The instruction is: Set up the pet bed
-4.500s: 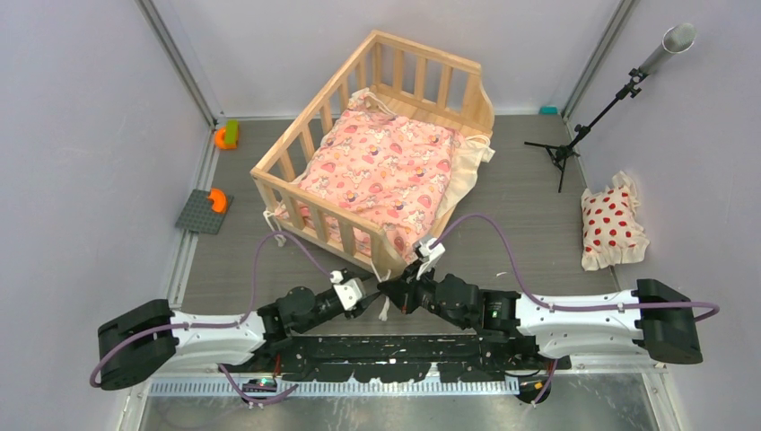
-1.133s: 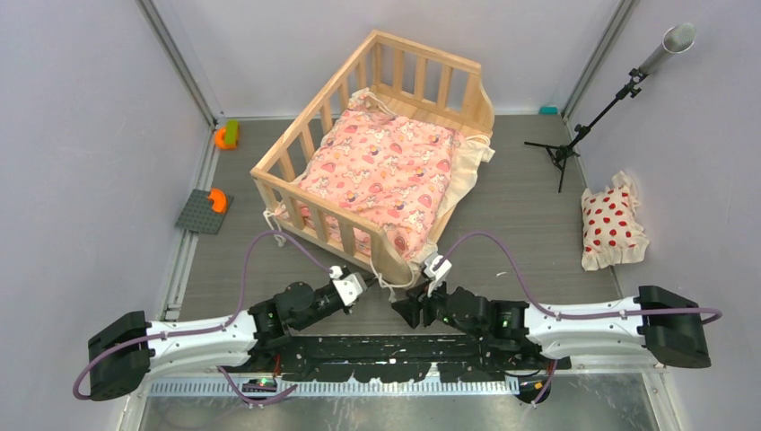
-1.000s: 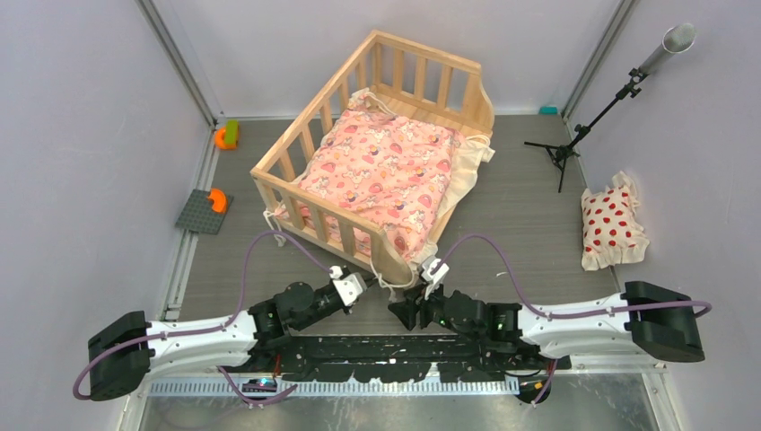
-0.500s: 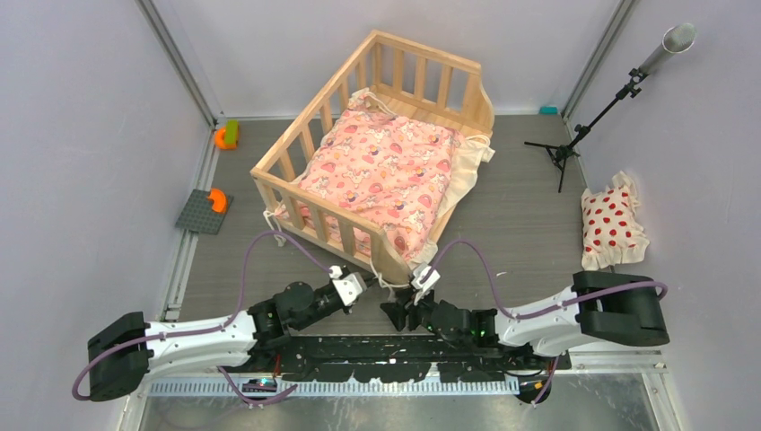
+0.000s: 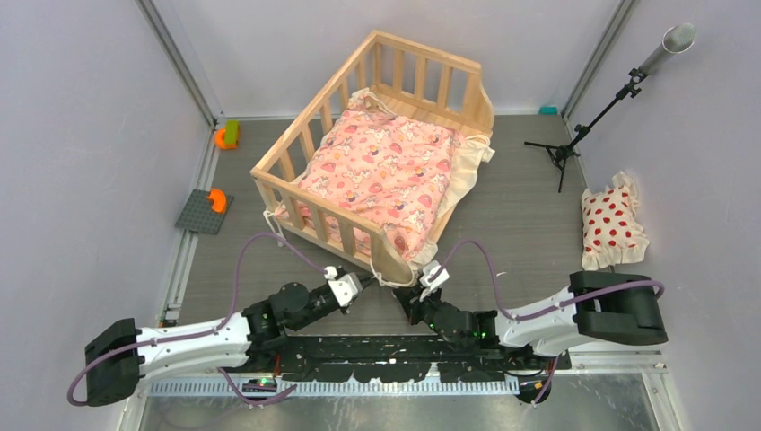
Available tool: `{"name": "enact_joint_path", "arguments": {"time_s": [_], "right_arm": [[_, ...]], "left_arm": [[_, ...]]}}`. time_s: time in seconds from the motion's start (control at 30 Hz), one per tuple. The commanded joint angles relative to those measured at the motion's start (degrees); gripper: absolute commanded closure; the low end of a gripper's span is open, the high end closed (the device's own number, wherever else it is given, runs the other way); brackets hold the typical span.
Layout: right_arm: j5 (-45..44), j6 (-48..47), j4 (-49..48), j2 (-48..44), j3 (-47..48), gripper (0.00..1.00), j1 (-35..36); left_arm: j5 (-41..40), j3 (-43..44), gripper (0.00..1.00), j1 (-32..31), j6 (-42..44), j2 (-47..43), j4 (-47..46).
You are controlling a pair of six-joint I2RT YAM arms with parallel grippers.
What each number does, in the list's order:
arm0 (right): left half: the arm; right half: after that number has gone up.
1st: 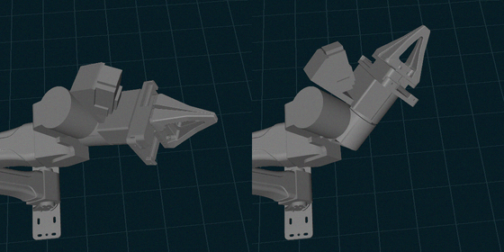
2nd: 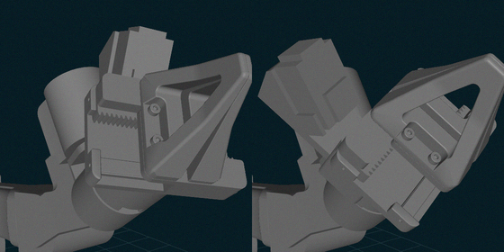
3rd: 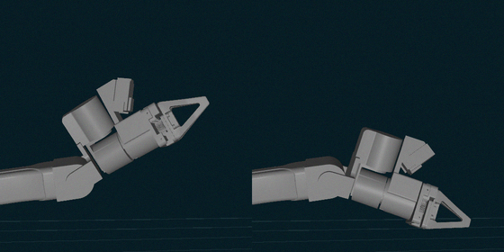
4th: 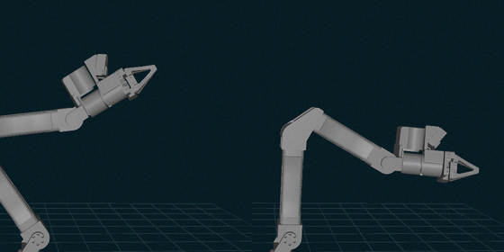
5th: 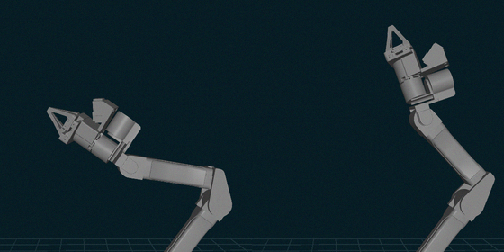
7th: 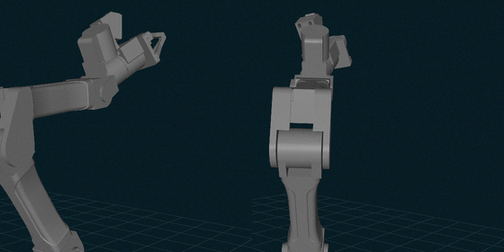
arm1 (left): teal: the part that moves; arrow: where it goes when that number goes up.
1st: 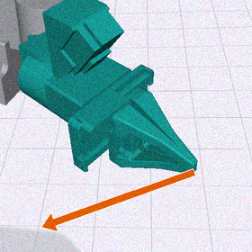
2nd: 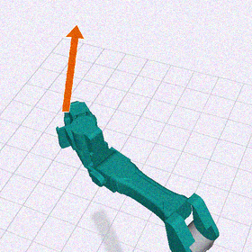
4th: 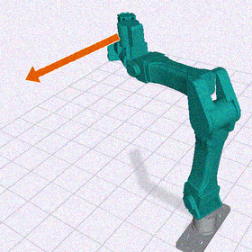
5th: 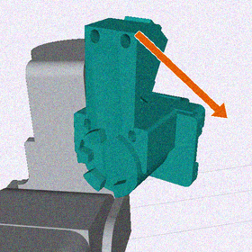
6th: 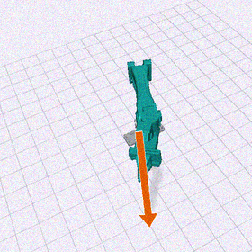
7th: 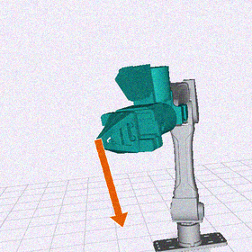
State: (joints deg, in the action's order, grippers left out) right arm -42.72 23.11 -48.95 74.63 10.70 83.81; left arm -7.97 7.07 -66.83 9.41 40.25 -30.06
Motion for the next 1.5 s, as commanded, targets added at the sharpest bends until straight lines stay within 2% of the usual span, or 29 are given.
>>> {"name": "enact_joint_path", "arguments": {"time_s": [0.0,0.1,0.3,0.5,0.7,0.87,0.97,1.1,1.33,1.47], "right_arm": [[-5.36,4.99,8.9,-5.84,1.56,0.99,0.1],[-5.27,10.78,25.02,-11.69,4.78,0.99,0.21],[-5.77,21.95,45.86,-20.64,7.35,0.99,1.02],[-5.95,31.62,62.55,-22.95,11.71,0.99,1.18],[-6.97,39.12,74.34,-22.72,16.11,0.99,1.15],[-7.76,40.98,78.13,-23.27,18.18,0.99,1.17],[-6.88,40.39,78.23,-24.0,18.35,0.99,1.17],[-7.16,41.35,80.77,-25.85,18.6,0.99,1.17],[-11.59,50.92,90.83,-29.2,19.19,0.99,1.17],[-10.79,50.04,90.02,-29.78,18.84,0.99,1.15]], "left_arm": [[-1.09,1.99,1.0,0.2,0.04,-2.88,3.34],[-1.81,3.24,1.0,0.13,-0.6,-5.12,9.07],[-5.01,4.82,1.0,0.13,-2.89,-9.03,18.75],[-10.95,5.4,1.0,0.17,-5.03,-11.27,24.42],[-17.87,5.59,1.0,0.19,-6.97,-12.78,24.88],[-29.42,5.34,1.0,0.13,-9.14,-16.96,24.69],[-33.49,5.28,1.0,0.12,-9.89,-20.62,25.96],[-35.2,5.27,1.0,0.13,-11.65,-24.18,29.07],[-38.05,4.36,1.0,0.12,-13.0,-26.15,29.34],[-37.45,4.68,1.0,0.2,-13.06,-24.4,28.82]]}}
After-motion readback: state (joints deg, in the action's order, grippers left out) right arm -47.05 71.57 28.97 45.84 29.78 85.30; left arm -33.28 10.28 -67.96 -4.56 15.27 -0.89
